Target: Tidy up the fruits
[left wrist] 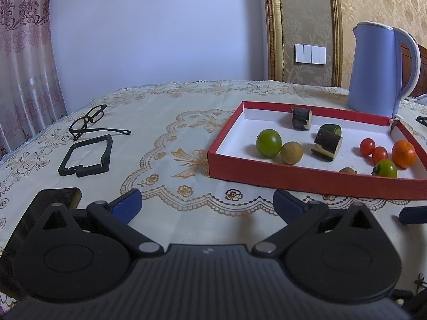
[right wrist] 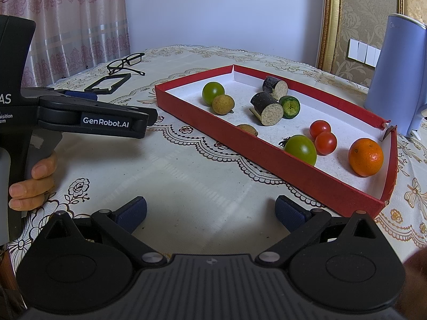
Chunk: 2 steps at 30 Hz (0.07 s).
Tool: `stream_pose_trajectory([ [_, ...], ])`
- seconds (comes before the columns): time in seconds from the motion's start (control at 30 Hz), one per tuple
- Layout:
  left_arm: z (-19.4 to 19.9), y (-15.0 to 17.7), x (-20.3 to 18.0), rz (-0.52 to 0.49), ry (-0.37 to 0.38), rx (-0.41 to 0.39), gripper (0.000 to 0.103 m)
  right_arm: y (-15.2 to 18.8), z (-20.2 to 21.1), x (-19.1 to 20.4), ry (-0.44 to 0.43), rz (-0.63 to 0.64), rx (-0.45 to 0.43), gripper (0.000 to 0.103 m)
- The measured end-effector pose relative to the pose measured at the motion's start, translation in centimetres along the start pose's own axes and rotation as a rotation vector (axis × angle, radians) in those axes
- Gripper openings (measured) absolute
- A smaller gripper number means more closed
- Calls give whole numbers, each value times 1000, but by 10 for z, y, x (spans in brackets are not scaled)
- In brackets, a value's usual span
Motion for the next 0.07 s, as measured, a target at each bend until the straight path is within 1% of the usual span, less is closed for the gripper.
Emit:
stream_pose_trajectory([
  [0.07,-1,0,-1,-4,2,3,103,0,0,0,0,0,0,103],
])
Point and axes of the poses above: each gripper's, at about its wrist camera, not at the fingertips, and z roughly against the way its jaws point, x to its left, y to its underside, the point moved 6 cm from there along -z, roughly the way its jaws point, and after that the axes turned 10 degrees about x, right-handed, at the moved point
